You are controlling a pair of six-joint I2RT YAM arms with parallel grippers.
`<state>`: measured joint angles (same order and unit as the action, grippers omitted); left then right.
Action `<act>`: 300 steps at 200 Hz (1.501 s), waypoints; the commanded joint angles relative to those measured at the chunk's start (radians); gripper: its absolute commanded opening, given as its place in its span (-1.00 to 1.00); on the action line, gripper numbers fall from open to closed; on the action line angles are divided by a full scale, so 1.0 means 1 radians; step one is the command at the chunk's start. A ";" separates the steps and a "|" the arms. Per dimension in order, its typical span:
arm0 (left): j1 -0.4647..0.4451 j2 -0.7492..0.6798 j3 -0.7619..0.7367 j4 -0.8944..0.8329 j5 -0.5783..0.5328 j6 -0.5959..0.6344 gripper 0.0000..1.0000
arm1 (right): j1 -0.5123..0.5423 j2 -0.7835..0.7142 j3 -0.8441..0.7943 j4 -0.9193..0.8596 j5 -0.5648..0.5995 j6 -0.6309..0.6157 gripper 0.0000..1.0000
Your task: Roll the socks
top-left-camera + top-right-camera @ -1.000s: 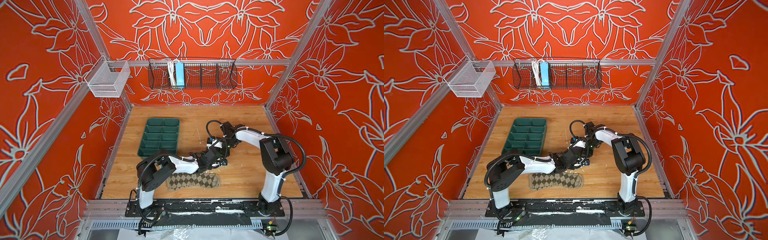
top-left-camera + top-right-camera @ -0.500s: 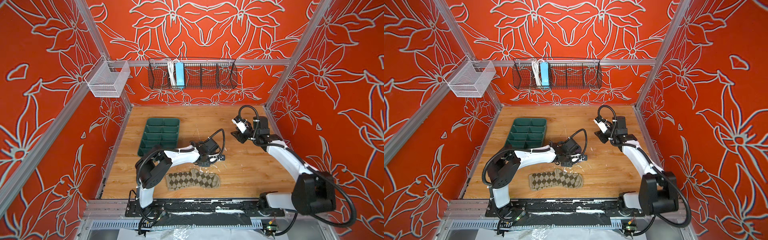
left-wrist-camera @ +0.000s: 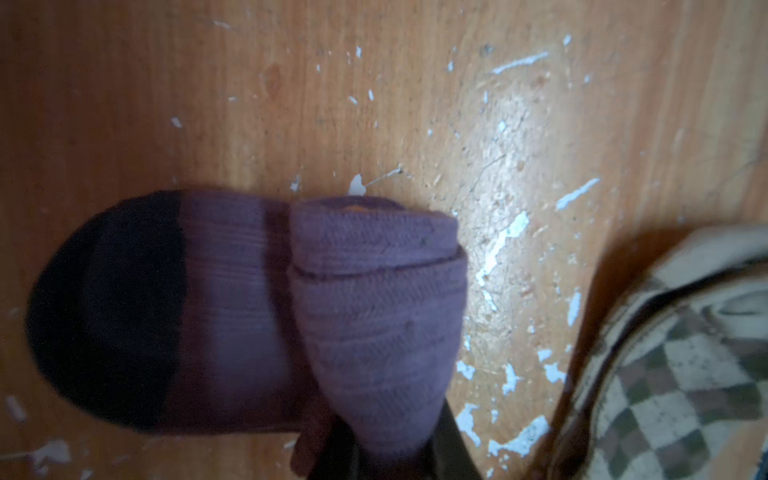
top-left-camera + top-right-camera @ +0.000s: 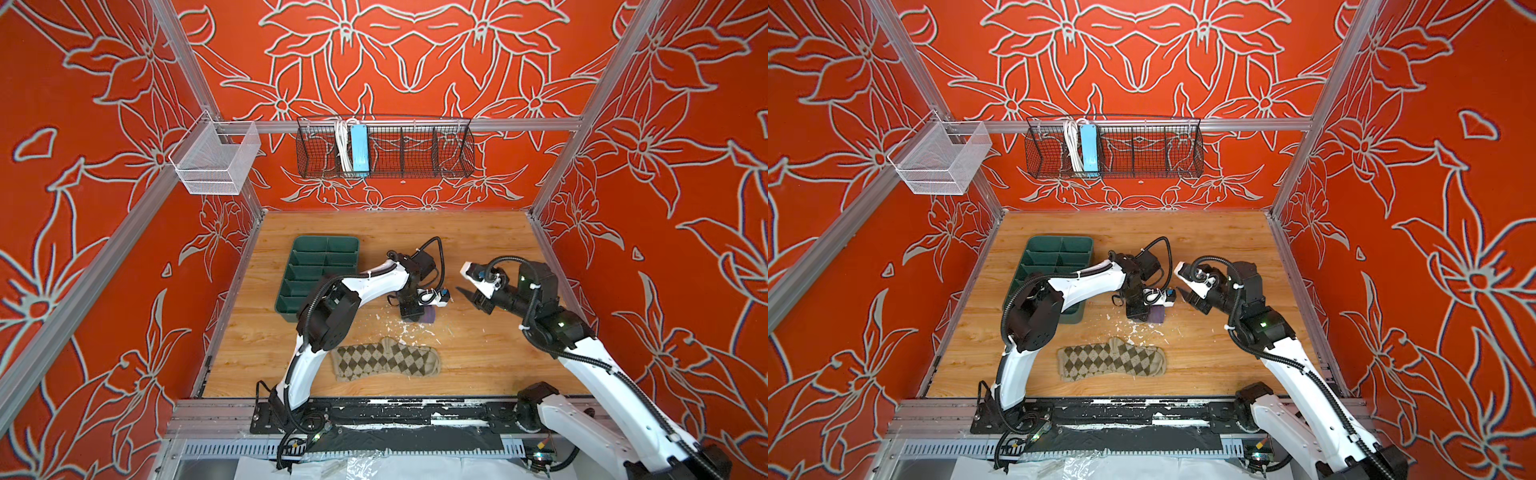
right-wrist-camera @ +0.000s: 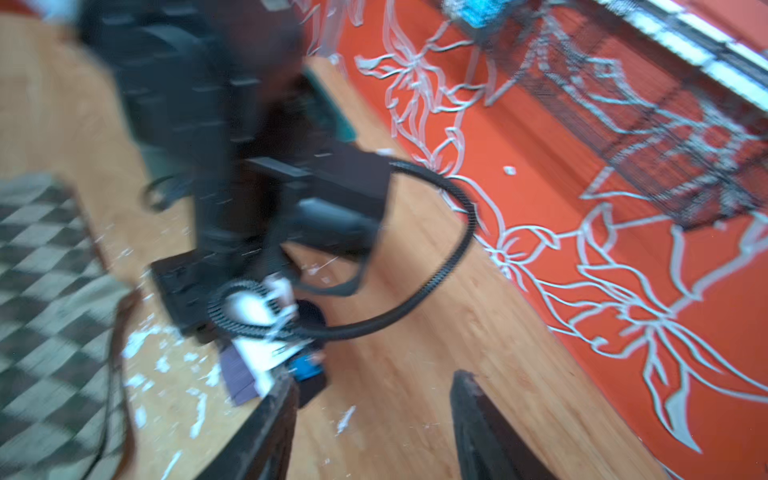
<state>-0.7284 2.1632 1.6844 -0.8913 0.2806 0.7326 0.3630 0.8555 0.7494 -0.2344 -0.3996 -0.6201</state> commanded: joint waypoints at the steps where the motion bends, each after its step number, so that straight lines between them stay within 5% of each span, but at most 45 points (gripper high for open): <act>1: 0.006 0.142 0.029 -0.210 0.186 0.007 -0.65 | 0.080 0.056 -0.015 -0.154 0.067 -0.176 0.27; 62: 0.050 0.239 0.152 -0.310 0.265 0.004 -0.59 | 0.316 0.332 -0.064 -0.034 0.315 -0.362 0.35; 113: 0.050 0.241 0.156 -0.304 0.252 -0.002 -0.60 | 0.336 0.536 -0.074 0.190 0.336 -0.382 0.35; 148: 0.050 0.236 0.156 -0.299 0.247 -0.007 -0.59 | 0.338 0.659 -0.035 0.168 0.338 -0.384 0.32; 173: 0.050 0.230 0.155 -0.288 0.237 -0.015 -0.58 | 0.342 0.696 -0.018 0.134 0.329 -0.370 0.08; 208: 0.050 0.161 0.105 -0.177 0.169 -0.083 -0.46 | 0.352 0.705 0.020 0.019 0.278 -0.353 -0.67; 232: 0.053 0.049 0.022 -0.031 0.103 -0.143 -0.29 | 0.351 0.738 0.067 -0.080 0.239 -0.330 -0.98; 300: 0.124 -0.350 -0.285 0.360 -0.099 -0.319 0.08 | 0.331 0.847 0.181 -0.274 0.158 -0.293 -1.00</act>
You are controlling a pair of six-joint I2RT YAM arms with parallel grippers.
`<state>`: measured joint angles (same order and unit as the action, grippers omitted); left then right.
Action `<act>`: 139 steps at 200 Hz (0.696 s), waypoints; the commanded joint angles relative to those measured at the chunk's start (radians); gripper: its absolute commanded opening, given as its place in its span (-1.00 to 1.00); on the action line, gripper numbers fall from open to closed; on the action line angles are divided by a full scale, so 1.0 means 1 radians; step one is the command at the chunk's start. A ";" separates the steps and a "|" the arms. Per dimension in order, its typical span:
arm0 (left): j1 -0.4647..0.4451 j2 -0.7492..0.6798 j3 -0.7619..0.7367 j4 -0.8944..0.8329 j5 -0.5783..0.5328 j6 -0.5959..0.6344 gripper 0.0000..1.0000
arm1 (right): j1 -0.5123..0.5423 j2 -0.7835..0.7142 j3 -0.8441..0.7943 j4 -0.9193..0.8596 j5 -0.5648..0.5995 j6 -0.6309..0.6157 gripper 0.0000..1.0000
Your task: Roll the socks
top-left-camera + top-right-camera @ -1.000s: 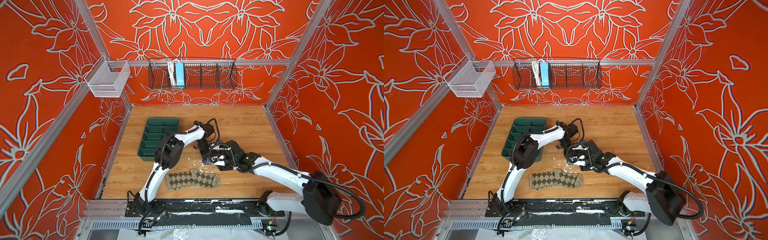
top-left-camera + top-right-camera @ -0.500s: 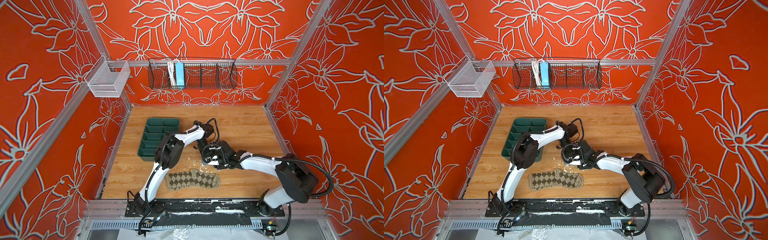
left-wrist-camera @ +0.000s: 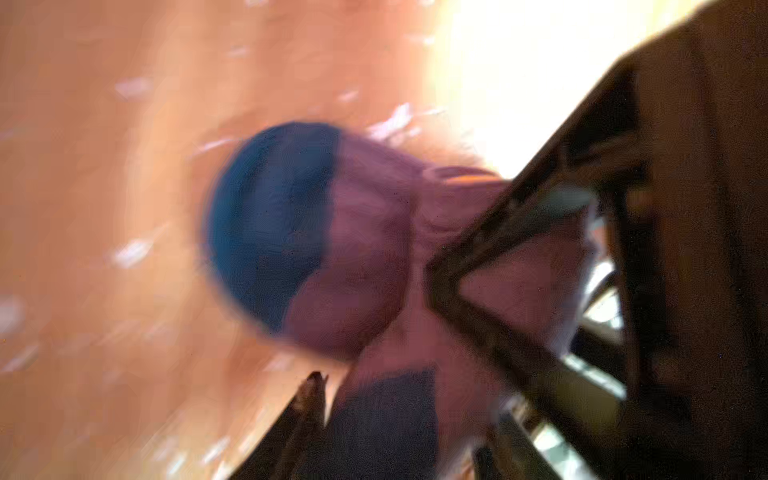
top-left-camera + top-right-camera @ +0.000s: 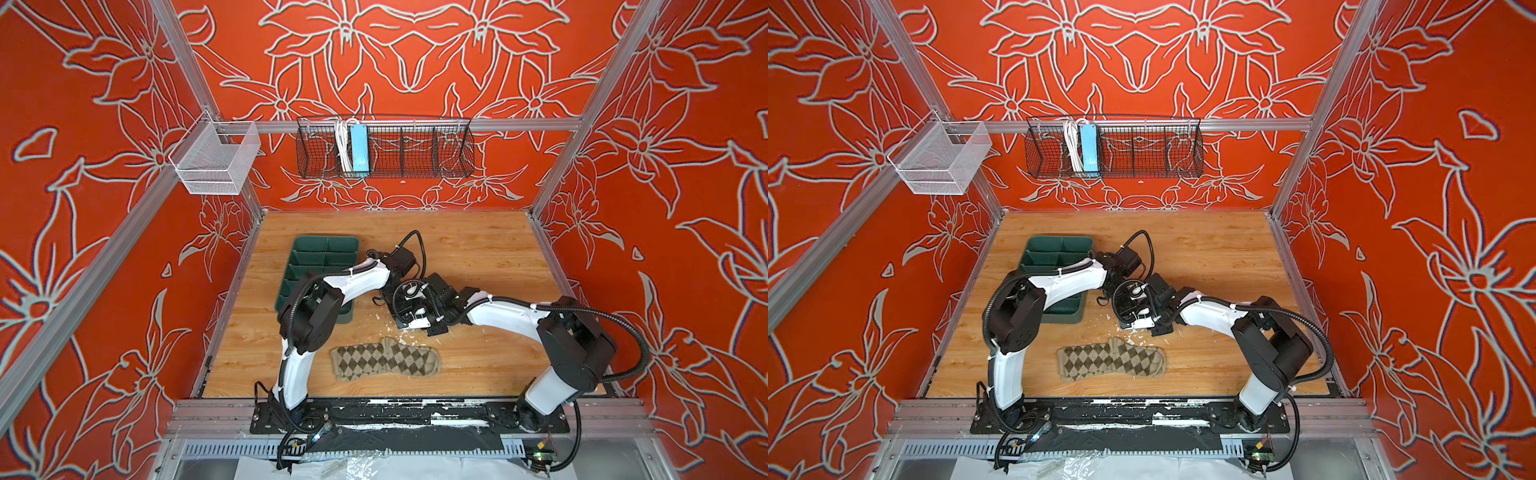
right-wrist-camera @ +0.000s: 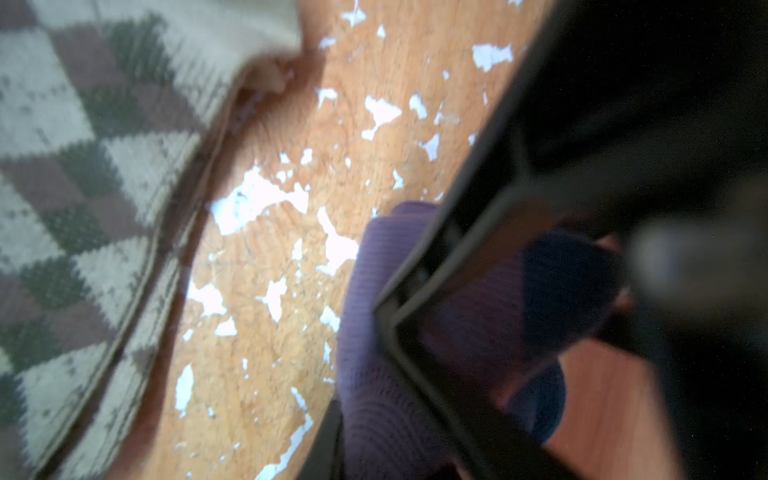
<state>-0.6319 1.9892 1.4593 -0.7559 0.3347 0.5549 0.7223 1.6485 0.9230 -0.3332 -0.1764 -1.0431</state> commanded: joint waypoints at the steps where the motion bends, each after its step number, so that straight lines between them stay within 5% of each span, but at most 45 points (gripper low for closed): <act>1: 0.030 -0.182 -0.065 0.227 -0.159 -0.144 0.08 | -0.029 0.054 0.009 -0.178 -0.067 0.130 -1.00; 74: 0.058 -0.702 -0.404 0.558 -0.587 -0.205 0.16 | -0.128 0.161 0.154 -0.420 -0.296 0.130 -1.00; 94: 0.058 -0.869 -0.521 0.634 -0.506 -0.143 0.28 | -0.166 0.213 0.208 -0.507 -0.354 0.137 -1.00; 120: 0.038 -0.987 -0.612 0.618 -0.220 0.012 0.32 | -0.208 0.280 0.269 -0.574 -0.402 0.149 -1.00; 139: -0.073 -0.972 -0.654 0.592 -0.240 0.175 0.35 | -0.227 0.314 0.295 -0.589 -0.400 0.158 -1.00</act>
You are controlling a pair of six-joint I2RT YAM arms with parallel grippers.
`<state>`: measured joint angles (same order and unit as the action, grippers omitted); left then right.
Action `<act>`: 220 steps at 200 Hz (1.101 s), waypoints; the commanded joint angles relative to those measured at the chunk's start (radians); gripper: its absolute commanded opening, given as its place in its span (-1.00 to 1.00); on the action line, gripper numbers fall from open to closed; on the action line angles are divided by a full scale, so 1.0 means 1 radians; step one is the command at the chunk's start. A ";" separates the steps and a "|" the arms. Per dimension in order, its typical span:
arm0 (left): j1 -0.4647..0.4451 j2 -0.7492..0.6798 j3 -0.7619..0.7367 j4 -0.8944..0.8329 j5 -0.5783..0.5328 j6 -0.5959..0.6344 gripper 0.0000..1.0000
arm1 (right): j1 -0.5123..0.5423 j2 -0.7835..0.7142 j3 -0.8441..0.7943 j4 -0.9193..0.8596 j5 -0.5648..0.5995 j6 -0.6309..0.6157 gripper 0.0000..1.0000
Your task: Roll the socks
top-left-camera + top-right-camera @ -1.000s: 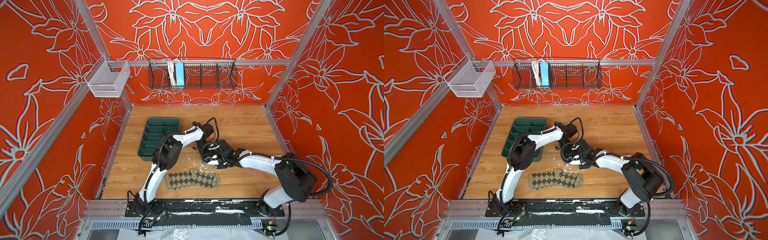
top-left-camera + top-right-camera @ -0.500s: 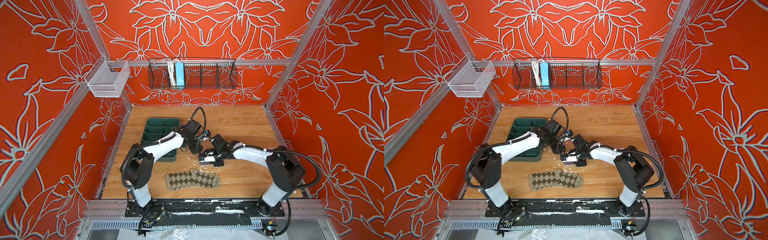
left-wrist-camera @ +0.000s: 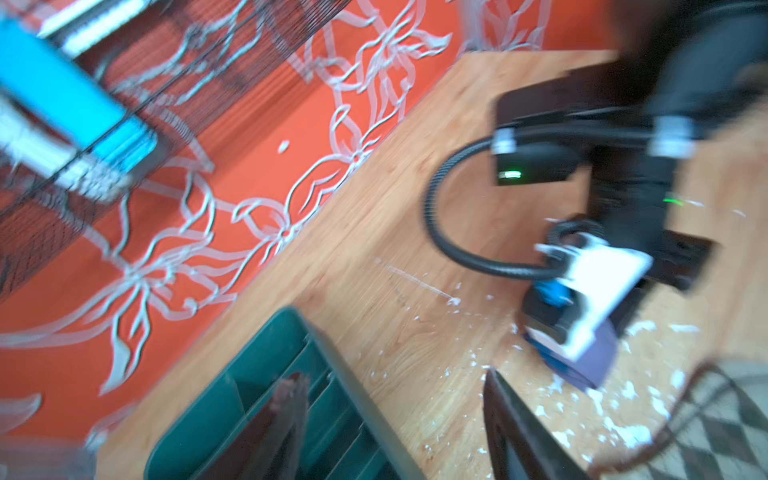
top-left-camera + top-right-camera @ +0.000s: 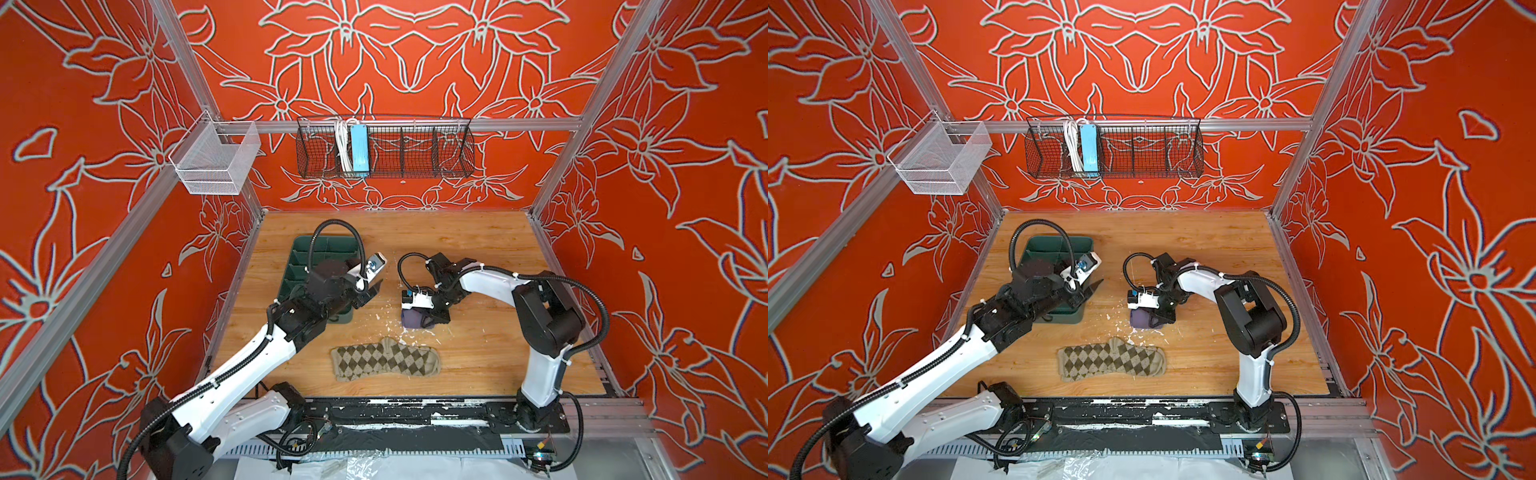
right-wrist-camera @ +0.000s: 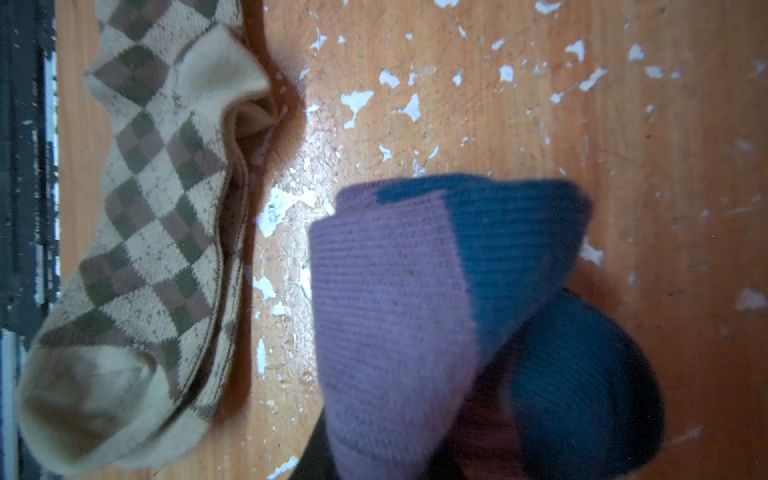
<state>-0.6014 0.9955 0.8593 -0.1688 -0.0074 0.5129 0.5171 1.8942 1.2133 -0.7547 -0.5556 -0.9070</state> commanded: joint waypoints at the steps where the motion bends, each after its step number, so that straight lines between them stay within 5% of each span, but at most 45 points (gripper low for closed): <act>1: -0.110 0.025 -0.056 0.004 0.097 0.225 0.35 | -0.023 0.069 0.005 -0.167 -0.020 0.022 -1.00; 25: -0.271 0.173 -0.078 0.007 -0.087 0.383 0.36 | -0.043 0.087 0.015 -0.157 -0.022 0.023 -1.00; 48: -0.349 0.339 -0.096 0.126 -0.188 0.406 0.38 | -0.051 0.091 0.023 -0.158 -0.032 0.023 -1.00; 146: -0.374 0.716 -0.038 0.391 -0.259 0.384 0.40 | -0.057 0.098 0.032 -0.176 -0.074 0.017 -1.00; 168: -0.374 0.779 -0.011 0.369 -0.287 0.383 0.18 | -0.057 0.097 0.031 -0.174 -0.077 0.017 -1.00; 199: -0.374 0.816 0.015 0.290 -0.308 0.357 -0.38 | -0.067 0.049 0.007 -0.107 -0.070 0.043 -1.00; 220: -0.374 0.815 0.036 0.207 -0.302 0.329 -0.59 | -0.089 -0.034 -0.042 -0.001 -0.060 0.088 -0.61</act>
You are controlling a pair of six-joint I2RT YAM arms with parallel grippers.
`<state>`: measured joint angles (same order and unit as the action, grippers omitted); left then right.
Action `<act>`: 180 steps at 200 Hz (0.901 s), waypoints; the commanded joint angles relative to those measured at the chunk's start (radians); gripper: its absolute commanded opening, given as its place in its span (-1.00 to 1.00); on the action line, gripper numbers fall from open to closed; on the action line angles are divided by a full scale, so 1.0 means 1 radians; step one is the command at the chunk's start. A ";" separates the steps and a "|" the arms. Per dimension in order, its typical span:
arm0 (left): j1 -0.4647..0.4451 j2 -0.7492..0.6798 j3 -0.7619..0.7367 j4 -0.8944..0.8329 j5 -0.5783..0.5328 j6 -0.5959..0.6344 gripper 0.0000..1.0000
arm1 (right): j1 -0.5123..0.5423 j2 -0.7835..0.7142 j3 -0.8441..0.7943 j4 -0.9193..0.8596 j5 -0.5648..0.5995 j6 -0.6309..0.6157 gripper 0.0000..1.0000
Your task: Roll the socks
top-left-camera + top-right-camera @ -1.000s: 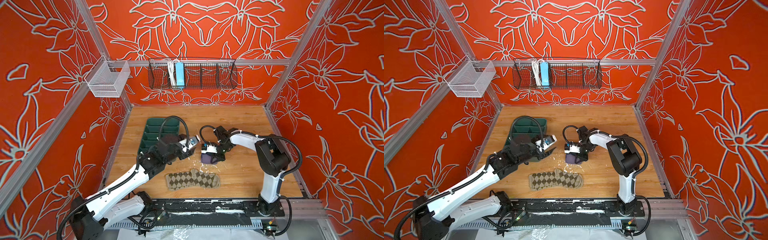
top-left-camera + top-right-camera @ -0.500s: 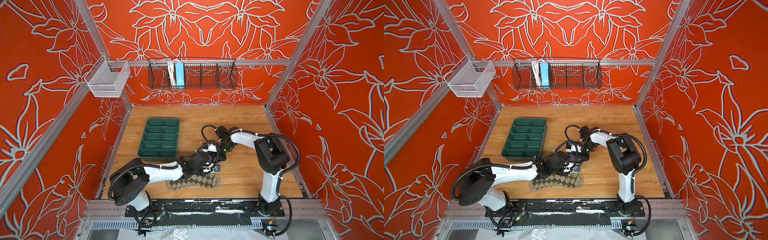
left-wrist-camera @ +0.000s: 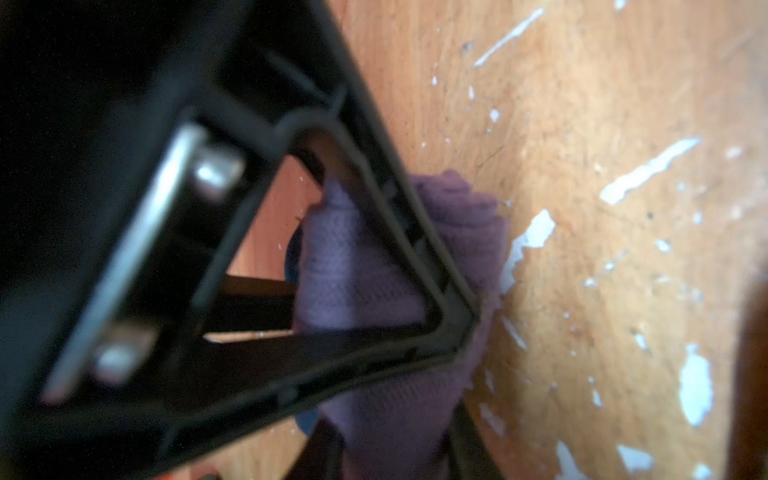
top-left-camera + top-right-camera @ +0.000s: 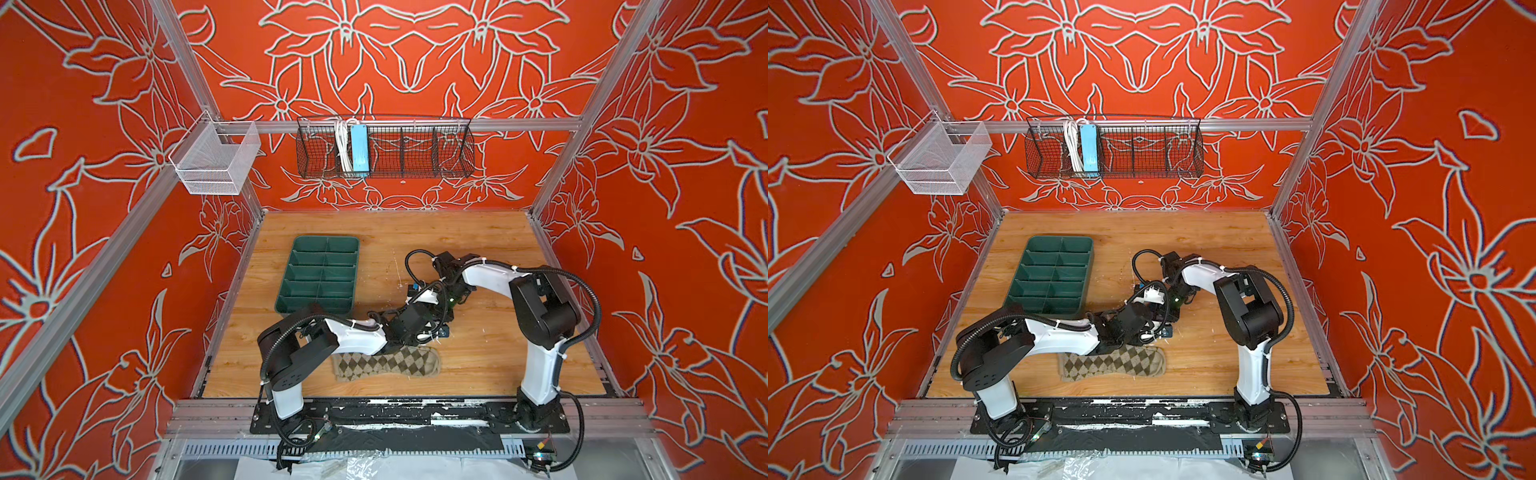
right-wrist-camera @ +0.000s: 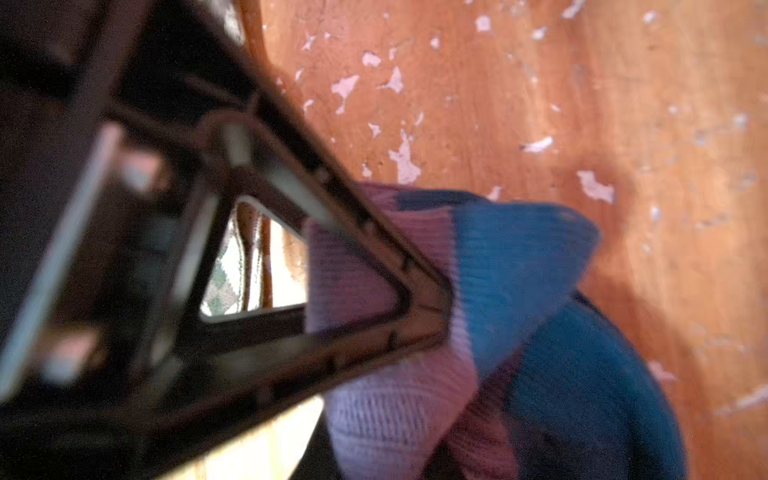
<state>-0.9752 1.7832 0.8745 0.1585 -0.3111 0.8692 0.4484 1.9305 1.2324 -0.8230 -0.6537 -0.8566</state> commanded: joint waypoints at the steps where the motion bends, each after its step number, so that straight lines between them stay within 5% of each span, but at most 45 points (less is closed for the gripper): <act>1: 0.000 0.028 0.024 -0.127 0.002 -0.029 -0.60 | -0.022 -0.076 -0.063 0.072 0.037 0.040 -0.60; 39: 0.003 0.025 0.081 -0.337 0.063 -0.071 -0.68 | -0.096 -0.253 -0.152 0.254 0.027 0.147 -0.12; 86: 0.040 0.029 0.140 -0.513 0.175 -0.108 -0.69 | -0.264 -0.455 -0.253 0.564 0.088 0.461 -0.08; 121: 0.109 0.087 0.309 -0.790 0.410 -0.127 -0.68 | -0.345 -0.718 -0.423 0.891 0.220 0.689 0.02; 152: 0.184 0.216 0.498 -1.012 0.567 -0.152 -0.65 | -0.345 -0.926 -0.525 1.021 0.222 0.713 0.15; 180: 0.233 0.360 0.671 -1.169 0.646 -0.182 -0.64 | -0.312 -1.000 -0.493 0.841 0.087 0.577 0.16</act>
<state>-0.7753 2.0075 1.4639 -0.7315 0.1883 0.7193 0.1059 0.9676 0.7227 0.0769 -0.4789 -0.2268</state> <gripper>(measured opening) 0.201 0.577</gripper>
